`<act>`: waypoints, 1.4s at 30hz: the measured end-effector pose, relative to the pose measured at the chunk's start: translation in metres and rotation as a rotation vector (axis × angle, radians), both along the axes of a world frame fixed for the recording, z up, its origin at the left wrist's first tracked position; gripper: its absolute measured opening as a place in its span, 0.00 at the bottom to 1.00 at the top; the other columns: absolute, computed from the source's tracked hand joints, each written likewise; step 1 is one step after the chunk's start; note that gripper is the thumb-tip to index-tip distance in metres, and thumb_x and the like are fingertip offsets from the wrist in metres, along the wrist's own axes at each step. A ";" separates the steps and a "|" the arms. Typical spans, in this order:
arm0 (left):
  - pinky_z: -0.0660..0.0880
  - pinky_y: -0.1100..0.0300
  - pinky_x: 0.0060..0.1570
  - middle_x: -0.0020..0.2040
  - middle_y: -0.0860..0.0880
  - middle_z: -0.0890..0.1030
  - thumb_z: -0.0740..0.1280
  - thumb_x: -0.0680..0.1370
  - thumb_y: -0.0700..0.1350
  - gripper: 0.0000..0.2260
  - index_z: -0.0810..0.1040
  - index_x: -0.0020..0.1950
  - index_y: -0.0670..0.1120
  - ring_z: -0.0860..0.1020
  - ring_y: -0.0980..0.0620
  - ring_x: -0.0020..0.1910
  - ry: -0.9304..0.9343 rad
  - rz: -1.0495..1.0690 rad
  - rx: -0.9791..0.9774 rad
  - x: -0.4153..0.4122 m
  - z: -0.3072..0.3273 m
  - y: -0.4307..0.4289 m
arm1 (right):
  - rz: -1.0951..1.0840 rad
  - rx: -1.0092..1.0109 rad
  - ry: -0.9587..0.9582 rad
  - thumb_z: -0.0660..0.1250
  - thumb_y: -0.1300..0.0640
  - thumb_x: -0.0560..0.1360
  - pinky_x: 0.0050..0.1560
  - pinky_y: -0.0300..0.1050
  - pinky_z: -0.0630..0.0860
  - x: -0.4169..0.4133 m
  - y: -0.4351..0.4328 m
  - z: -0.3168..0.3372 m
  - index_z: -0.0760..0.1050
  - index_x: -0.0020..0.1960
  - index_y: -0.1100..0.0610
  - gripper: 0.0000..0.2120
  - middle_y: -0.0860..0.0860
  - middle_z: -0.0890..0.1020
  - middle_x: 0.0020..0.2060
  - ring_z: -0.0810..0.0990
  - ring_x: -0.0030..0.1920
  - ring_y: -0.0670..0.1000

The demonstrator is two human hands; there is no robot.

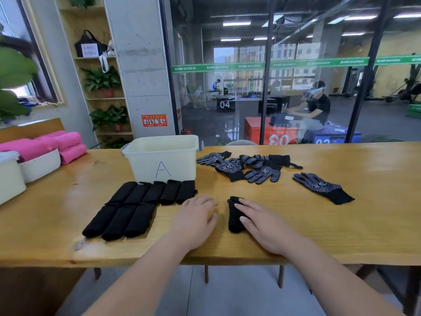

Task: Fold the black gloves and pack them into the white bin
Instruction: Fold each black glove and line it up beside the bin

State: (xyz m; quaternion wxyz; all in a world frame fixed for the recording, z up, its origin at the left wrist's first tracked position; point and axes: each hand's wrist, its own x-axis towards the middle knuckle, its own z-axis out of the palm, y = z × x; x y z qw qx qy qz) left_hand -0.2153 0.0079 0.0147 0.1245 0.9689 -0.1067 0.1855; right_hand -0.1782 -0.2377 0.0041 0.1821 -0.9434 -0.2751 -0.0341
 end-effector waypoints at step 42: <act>0.45 0.52 0.84 0.85 0.59 0.57 0.37 0.80 0.65 0.36 0.59 0.86 0.56 0.48 0.58 0.85 0.050 0.363 0.012 -0.059 -0.027 0.158 | 0.239 -0.045 -0.047 0.50 0.38 0.87 0.83 0.50 0.54 -0.019 0.207 0.005 0.51 0.86 0.48 0.30 0.44 0.52 0.85 0.49 0.84 0.47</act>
